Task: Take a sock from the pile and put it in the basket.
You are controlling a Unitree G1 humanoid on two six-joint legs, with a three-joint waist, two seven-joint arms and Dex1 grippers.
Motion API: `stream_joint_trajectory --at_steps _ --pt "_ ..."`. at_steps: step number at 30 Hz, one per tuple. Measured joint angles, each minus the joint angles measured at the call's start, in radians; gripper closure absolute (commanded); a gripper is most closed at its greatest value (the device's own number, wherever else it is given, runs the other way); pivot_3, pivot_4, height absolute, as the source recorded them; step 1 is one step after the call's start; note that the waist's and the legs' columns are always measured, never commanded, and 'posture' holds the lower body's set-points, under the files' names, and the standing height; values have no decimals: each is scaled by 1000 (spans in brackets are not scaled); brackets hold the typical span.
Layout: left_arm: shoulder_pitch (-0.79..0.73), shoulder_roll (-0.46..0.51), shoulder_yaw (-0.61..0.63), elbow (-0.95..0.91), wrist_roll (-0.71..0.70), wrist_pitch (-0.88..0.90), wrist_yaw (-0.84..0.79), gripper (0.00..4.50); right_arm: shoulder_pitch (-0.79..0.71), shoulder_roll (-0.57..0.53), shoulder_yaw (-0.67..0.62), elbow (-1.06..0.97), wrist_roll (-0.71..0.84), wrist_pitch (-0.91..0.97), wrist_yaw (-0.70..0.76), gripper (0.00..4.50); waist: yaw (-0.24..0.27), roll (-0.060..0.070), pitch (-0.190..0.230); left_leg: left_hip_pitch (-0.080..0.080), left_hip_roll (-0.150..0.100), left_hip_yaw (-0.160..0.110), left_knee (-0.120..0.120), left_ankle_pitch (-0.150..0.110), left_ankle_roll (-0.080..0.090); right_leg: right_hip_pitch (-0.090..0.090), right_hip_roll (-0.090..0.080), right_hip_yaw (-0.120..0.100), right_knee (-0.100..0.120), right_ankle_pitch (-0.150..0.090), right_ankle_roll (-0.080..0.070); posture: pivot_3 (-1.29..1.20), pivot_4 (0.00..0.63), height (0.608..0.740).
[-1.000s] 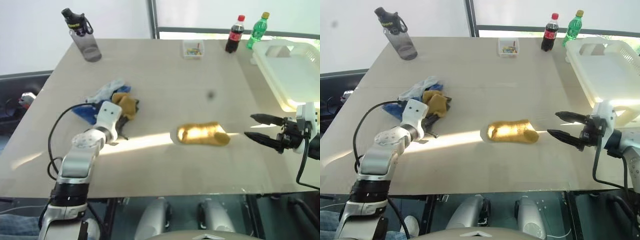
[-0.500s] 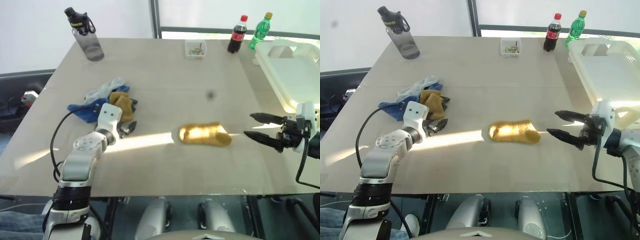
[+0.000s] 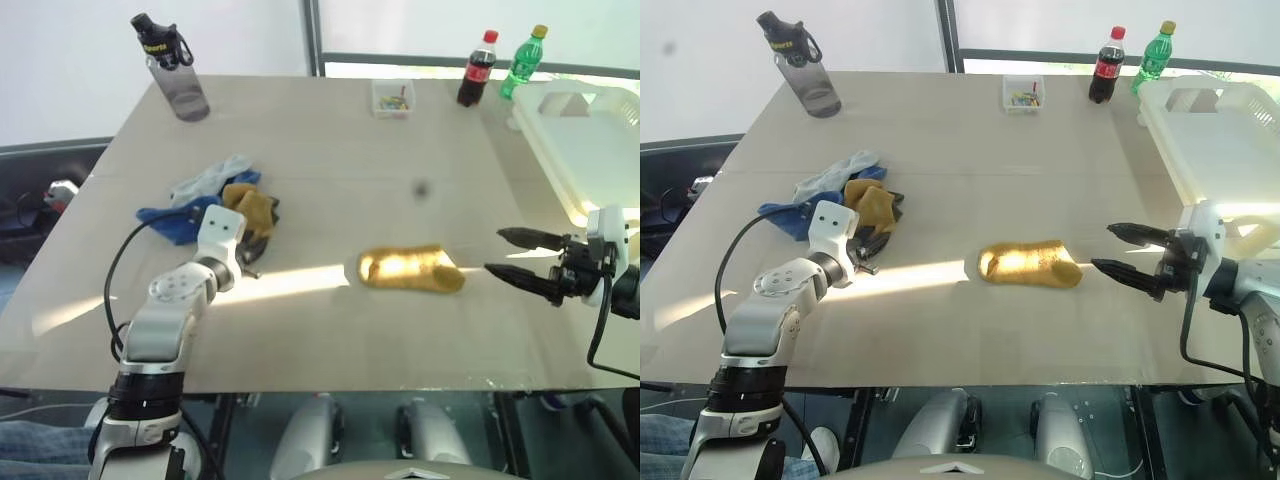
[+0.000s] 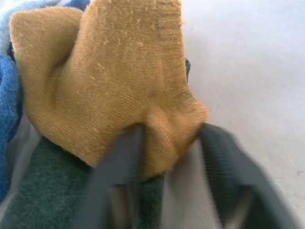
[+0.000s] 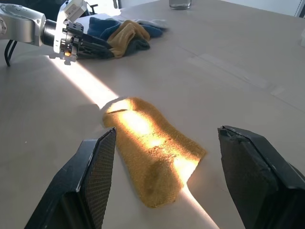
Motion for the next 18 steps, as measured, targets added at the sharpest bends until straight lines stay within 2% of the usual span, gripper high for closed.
stream_joint_trajectory --at_steps 12,18 --pt "0 17 -8 0 21 -50 -9 4416 -1 10 1 0 -3 0 -10 957 0 0 0 0 0 0 0 0 0 0 0 0 0 0 0 0 150 740" --pt "-68 -9 -16 -1 18 -41 -9 4416 -17 12 4 2 -9 -1 -11 957 1 0 0 0 0 0 0 0 0 0 0 0 0 0 0 0 150 740"
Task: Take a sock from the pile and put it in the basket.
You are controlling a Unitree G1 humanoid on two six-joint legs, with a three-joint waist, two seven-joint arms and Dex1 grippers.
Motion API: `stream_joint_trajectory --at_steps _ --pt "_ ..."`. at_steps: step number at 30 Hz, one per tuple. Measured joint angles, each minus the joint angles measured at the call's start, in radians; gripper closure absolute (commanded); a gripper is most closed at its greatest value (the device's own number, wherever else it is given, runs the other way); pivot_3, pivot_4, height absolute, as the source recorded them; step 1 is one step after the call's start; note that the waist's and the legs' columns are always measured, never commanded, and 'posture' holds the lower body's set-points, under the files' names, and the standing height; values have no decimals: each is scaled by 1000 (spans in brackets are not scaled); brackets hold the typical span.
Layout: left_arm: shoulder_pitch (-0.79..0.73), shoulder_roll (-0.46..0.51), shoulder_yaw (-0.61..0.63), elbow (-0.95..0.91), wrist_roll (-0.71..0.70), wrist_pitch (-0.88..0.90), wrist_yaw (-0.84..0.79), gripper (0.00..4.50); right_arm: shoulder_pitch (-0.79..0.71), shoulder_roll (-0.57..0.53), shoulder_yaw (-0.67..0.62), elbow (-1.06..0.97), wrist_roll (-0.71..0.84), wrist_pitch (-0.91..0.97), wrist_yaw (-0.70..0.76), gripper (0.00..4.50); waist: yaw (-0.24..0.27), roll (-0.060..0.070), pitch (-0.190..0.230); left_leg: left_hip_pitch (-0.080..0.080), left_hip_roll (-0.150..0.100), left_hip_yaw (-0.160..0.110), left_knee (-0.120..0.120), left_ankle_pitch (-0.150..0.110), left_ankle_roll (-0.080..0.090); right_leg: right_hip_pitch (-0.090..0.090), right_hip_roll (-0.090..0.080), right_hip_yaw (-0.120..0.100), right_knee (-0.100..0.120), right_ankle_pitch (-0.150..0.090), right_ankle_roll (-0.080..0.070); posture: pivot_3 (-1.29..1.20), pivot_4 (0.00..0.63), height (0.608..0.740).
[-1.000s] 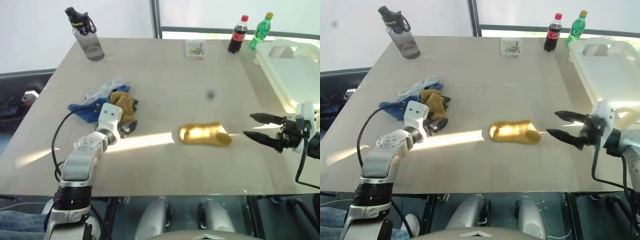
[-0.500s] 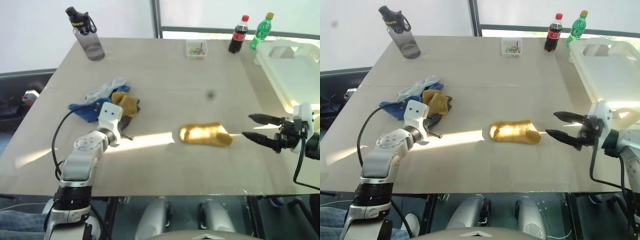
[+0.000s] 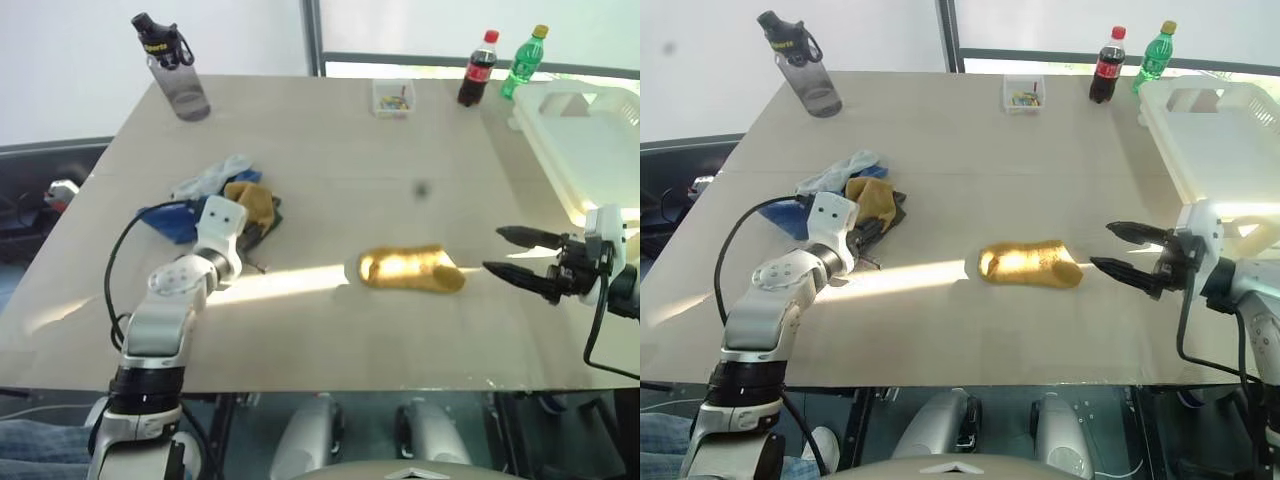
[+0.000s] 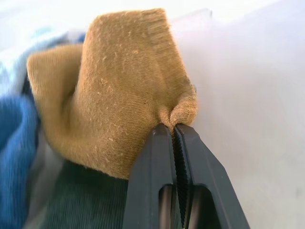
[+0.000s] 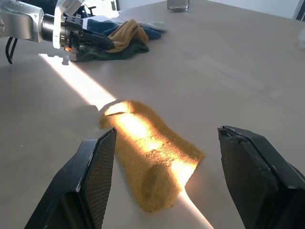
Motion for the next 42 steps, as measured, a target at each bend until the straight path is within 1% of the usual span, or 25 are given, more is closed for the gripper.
stream_joint_trajectory --at_steps 8,12,19,23,24,26,27,28,29,30,31,32,34,35,38,40,42 --pt "-134 -73 -112 36 0 33 -22 4416 -19 4 13 7 -10 0 -6 957 -1 0 0 0 -1 0 0 0 0 0 0 0 0 0 0 0 150 740" --pt "-211 -165 -162 112 -5 41 -34 4416 -34 7 17 7 -11 -2 -7 957 2 -1 0 -1 -2 0 1 0 0 0 0 -1 0 0 0 0 150 740" --pt "-380 -328 -226 335 -5 44 -41 4416 -43 10 25 10 -19 -3 -11 957 1 -1 1 -2 -3 -1 3 0 1 0 2 -2 0 0 0 0 150 740" --pt "-475 -448 -227 463 -27 61 -42 4416 -48 11 32 12 -28 -4 -18 957 -1 -2 1 -2 -3 0 3 0 1 0 3 -1 0 0 1 0 150 740" --pt "-478 -450 -227 466 -27 62 -42 4416 -48 11 32 12 -29 -4 -18 957 -1 -2 1 -2 -2 0 3 0 1 0 3 -1 0 0 1 0 150 740" --pt "-507 -501 -226 506 -39 73 -44 4416 -49 11 35 12 -32 -5 -22 957 -1 -2 1 -2 -2 0 3 0 1 0 3 -1 0 0 1 0 150 740" --pt "-513 -507 -226 514 -42 75 -44 4416 -49 11 35 12 -33 -5 -23 957 -1 -2 1 -2 -2 0 3 1 1 0 3 -1 0 0 1 0 150 740" --pt "-528 -551 -199 541 -68 98 -33 4416 -50 12 35 12 -35 -5 -29 957 -1 -2 1 -2 -2 0 3 0 1 0 3 -1 1 0 1 0 150 740" --pt "-531 -567 -185 547 -79 108 -27 3969 -50 12 36 12 -35 -6 -29 957 -1 -2 1 -2 -2 0 3 0 1 0 3 -1 0 0 1 0 150 740" --pt "-535 -587 -168 555 -97 121 -16 3829 -50 12 36 12 -35 -6 -31 957 -1 -2 1 -2 -2 0 3 1 1 0 3 -1 0 0 1 0 150 740" --pt "-535 -588 -166 556 -98 123 -15 3591 -50 12 36 12 -35 -6 -31 957 -1 -2 1 -2 -2 0 3 0 1 0 3 -1 0 0 1 0 150 740" --pt "-536 -612 -137 559 -121 149 2 3128 -50 13 36 12 -36 -6 -34 957 -1 -2 1 -2 -2 0 3 0 1 0 3 -1 0 0 1 0 150 740" --pt "-536 -616 -121 558 -145 177 19 2256 -50 17 37 12 -40 -6 -39 957 -2 -2 1 -2 -2 0 3 1 0 0 3 -1 1 0 1 0 150 740" --pt "-536 -616 -116 558 -149 182 24 2044 -50 17 38 12 -41 -6 -41 957 -2 -2 1 -2 -2 0 3 1 0 0 3 -1 1 0 1 0 150 740" --pt "-536 -616 -89 523 -178 229 42 2044 -51 18 50 12 -51 7 -58 957 -1 -2 1 -2 -2 0 3 1 0 0 3 -1 1 0 1 0 150 740" --pt "-540 -611 -64 469 -212 258 42 2044 -61 11 83 13 -80 34 -83 957 -1 -2 1 -2 -2 0 4 1 0 0 3 -1 1 0 1 0 150 740" --pt "-564 -586 -50 449 -228 263 40 2044 -78 10 107 24 -104 50 -105 957 -1 -2 1 -2 -2 0 4 1 0 0 3 -1 1 0 1 0 150 740"
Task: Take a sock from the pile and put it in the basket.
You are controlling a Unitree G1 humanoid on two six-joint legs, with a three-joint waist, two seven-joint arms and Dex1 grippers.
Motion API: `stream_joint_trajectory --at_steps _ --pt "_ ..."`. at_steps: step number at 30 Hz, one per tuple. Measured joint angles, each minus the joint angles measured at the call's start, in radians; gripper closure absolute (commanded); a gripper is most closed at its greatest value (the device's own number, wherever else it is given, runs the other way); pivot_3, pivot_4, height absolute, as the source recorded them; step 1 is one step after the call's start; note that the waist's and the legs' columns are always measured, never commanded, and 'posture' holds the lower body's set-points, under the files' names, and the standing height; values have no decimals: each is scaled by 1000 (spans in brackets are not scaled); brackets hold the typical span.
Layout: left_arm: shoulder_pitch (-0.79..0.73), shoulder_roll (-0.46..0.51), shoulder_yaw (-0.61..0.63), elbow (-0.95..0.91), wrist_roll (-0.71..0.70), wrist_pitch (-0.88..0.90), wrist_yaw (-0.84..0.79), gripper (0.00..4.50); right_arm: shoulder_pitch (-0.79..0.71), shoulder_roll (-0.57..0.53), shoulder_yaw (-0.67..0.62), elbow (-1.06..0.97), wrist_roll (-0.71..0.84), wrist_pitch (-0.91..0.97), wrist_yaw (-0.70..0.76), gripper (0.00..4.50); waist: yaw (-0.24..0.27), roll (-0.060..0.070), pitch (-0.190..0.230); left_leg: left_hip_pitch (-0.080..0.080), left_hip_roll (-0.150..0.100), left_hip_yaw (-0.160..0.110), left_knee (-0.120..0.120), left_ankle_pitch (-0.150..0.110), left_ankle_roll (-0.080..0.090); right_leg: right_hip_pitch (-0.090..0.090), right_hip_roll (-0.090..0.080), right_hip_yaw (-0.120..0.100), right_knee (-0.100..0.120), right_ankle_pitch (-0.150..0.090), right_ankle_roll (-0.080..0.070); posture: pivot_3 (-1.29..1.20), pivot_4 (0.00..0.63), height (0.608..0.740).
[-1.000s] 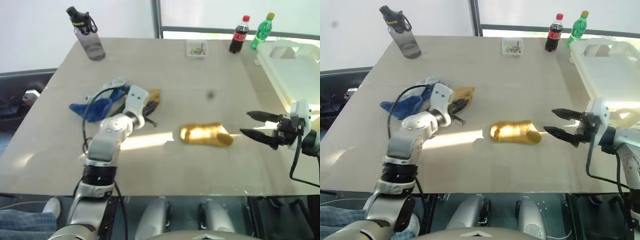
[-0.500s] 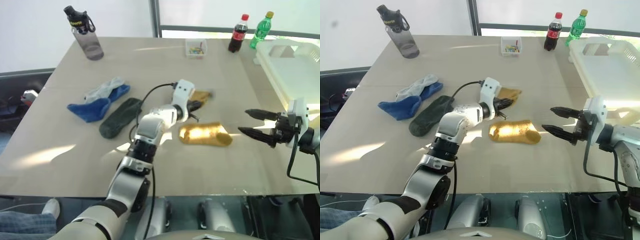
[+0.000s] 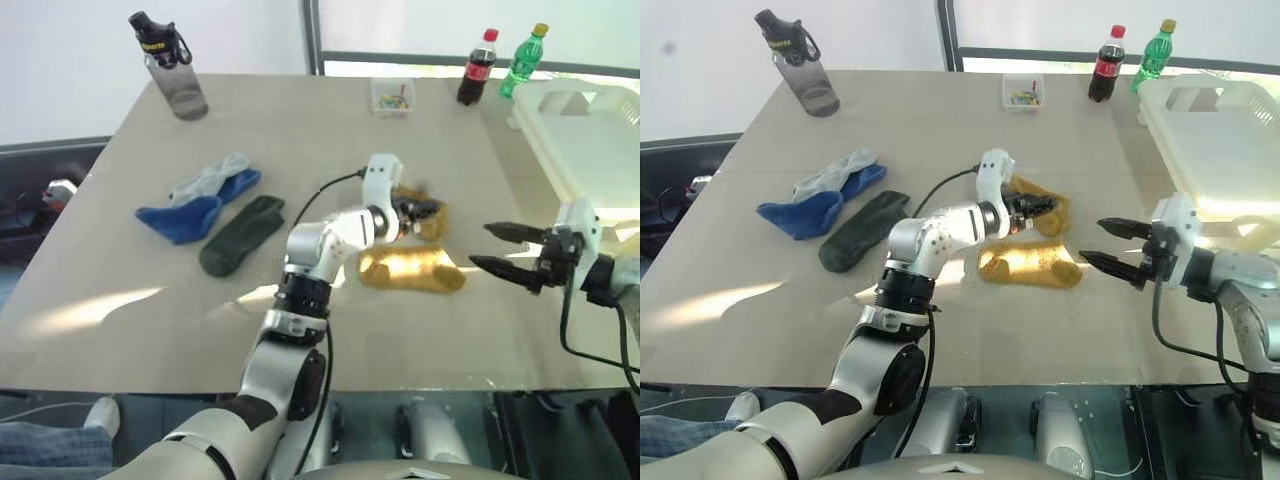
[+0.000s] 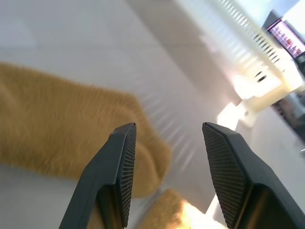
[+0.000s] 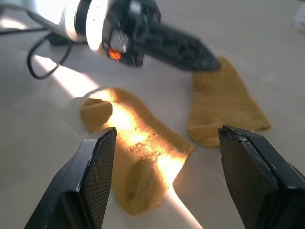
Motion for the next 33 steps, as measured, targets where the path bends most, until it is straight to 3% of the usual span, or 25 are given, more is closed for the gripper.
stream_joint_trajectory --at_steps 5,8,14,23,26,27,32,33 --pt "-81 131 3 108 61 -106 5 2044 -88 28 58 44 -65 5 -67 957 -4 1 0 3 1 2 -1 1 -1 0 3 0 1 0 0 0 150 740" --pt "-92 176 27 290 92 -200 -1 2044 -177 55 136 140 -168 57 -167 957 0 0 0 2 0 2 0 1 -1 0 5 -1 1 0 0 0 150 740" --pt "-158 193 22 571 138 -351 -65 2044 -300 167 183 226 -226 175 -308 957 3 0 0 -16 -2 0 3 1 -2 -18 4 -4 3 0 0 0 150 740" --pt "-237 178 29 749 158 -455 -124 2044 -321 243 191 288 -245 253 -374 957 -4 0 0 -16 -3 1 2 2 -3 -18 5 -3 4 0 0 0 150 740" --pt "-238 177 33 764 157 -466 -129 1976 -321 243 191 288 -246 263 -374 1707 -5 0 0 -16 -3 1 2 2 -3 -18 5 -3 4 0 0 0 150 740" --pt "-241 176 44 770 156 -466 -133 1976 -320 243 191 288 -246 265 -372 2278 -5 0 0 -16 -3 1 2 2 -3 -18 5 -3 4 0 0 0 150 740" --pt "-247 173 73 787 154 -466 -139 1976 -316 244 195 286 -246 265 -364 4315 -5 0 0 -16 -3 2 2 2 -3 -18 6 -2 5 0 0 0 150 740" --pt "-249 171 80 791 154 -466 -139 1976 -316 246 195 286 -246 265 -363 4456 -5 0 0 -15 -3 2 2 2 -3 -18 6 -2 5 0 0 0 150 740"
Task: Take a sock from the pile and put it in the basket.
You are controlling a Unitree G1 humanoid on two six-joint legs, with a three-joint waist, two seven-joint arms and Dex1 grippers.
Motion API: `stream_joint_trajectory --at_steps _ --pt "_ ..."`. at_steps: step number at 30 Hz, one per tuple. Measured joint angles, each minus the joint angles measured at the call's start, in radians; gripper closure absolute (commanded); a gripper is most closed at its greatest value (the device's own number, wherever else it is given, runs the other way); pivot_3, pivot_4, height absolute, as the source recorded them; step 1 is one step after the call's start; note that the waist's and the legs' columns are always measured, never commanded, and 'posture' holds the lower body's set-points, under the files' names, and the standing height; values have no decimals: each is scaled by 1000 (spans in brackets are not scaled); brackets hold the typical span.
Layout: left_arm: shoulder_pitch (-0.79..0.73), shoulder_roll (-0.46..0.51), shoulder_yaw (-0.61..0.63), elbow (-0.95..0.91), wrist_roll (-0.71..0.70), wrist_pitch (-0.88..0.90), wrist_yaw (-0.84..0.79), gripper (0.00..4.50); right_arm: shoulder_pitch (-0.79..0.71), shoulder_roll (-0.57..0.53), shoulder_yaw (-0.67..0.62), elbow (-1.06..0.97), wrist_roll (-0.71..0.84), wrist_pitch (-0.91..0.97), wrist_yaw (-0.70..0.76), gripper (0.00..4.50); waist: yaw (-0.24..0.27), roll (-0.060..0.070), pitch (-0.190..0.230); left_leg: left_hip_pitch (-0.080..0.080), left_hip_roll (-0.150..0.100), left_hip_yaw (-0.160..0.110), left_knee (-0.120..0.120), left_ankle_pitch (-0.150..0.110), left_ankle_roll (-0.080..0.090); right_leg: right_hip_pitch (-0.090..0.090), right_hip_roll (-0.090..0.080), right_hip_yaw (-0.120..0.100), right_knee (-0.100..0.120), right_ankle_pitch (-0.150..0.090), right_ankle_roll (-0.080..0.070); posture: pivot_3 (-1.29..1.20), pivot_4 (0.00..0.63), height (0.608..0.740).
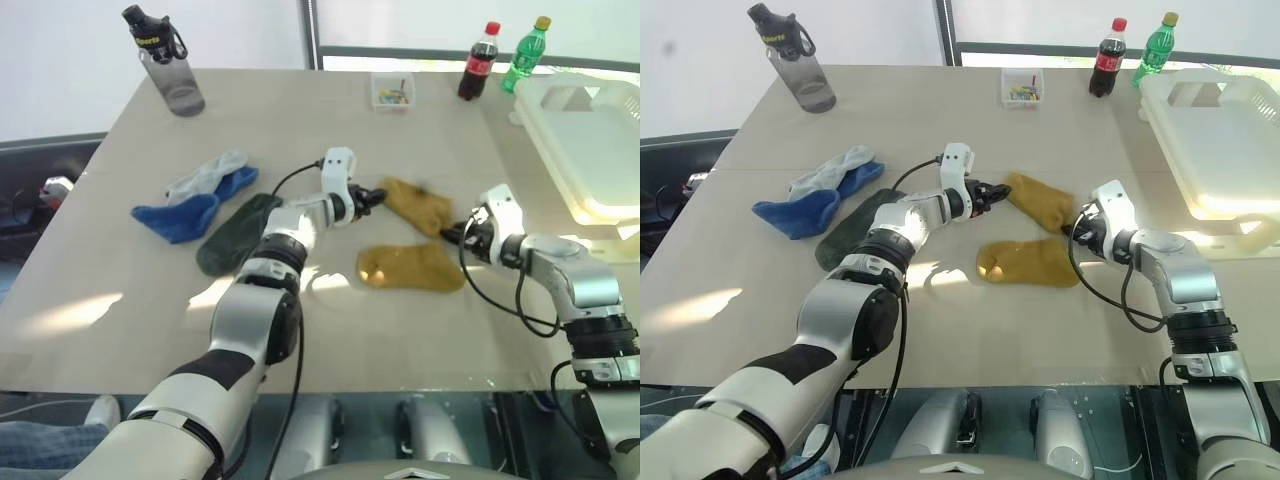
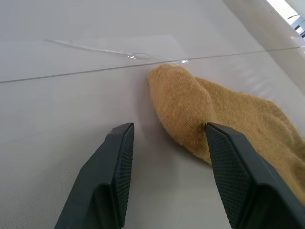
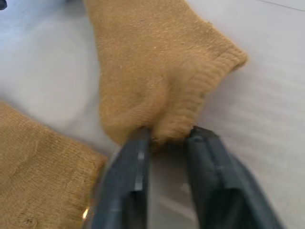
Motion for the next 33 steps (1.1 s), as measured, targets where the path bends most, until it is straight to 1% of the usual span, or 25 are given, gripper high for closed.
stream_joint_trajectory --at_steps 4,7,8,9,11,21,24,26,28,30,33 --pt "-14 -7 23 28 1 -3 0 1976 0 2 6 -2 -9 -5 0 4456 1 0 0 0 0 0 1 0 0 0 0 0 1 0 0 0 150 740" --pt "-20 -18 26 41 3 -9 0 2767 0 2 8 -2 -13 -9 0 4500 1 0 0 0 0 0 1 0 0 0 0 0 2 0 0 0 150 740" --pt "-20 -23 26 45 3 -11 0 3163 0 2 8 -2 -14 -9 0 4500 1 0 0 0 0 0 1 0 0 0 0 0 2 0 0 0 150 740" --pt "-20 -27 26 53 5 -17 0 3691 0 2 9 -2 -15 -11 0 4500 0 0 0 0 0 1 1 0 0 0 0 1 2 0 0 0 150 740" --pt "-20 -28 26 64 10 -21 0 4428 0 2 10 -2 -16 -14 0 4500 -1 0 0 0 0 1 1 0 0 -1 0 1 3 0 0 0 150 740" --pt "-20 -25 26 77 35 -46 4 4428 1 6 11 -2 -22 -22 0 4500 -1 0 0 0 0 2 1 0 0 -2 0 2 5 0 0 0 150 740" --pt "-16 -23 20 54 41 -41 -9 4428 2 7 11 -6 -25 -24 -1 4500 -1 0 0 0 0 3 1 0 0 -3 0 3 7 0 0 0 150 740" --pt "16 -15 6 -33 40 -10 -43 4428 11 4 11 -32 -26 -20 0 4500 -2 0 0 0 0 4 1 0 0 -4 0 5 8 0 0 0 150 740" --pt "72 2 -20 -163 38 46 -79 4428 21 -2 11 -73 -20 1 1 4500 -7 0 0 0 0 5 1 0 0 -5 0 6 10 0 0 0 150 740" --pt "153 21 -40 -338 20 137 -106 4428 25 -23 3 -134 -2 35 2 4500 -16 0 0 0 1 5 1 0 0 -6 1 6 12 0 0 0 150 740" --pt "238 36 -51 -560 -19 276 -97 4428 30 -53 -28 -228 34 90 6 4500 -19 0 0 0 2 4 2 0 0 -6 0 7 12 0 0 0 150 740"
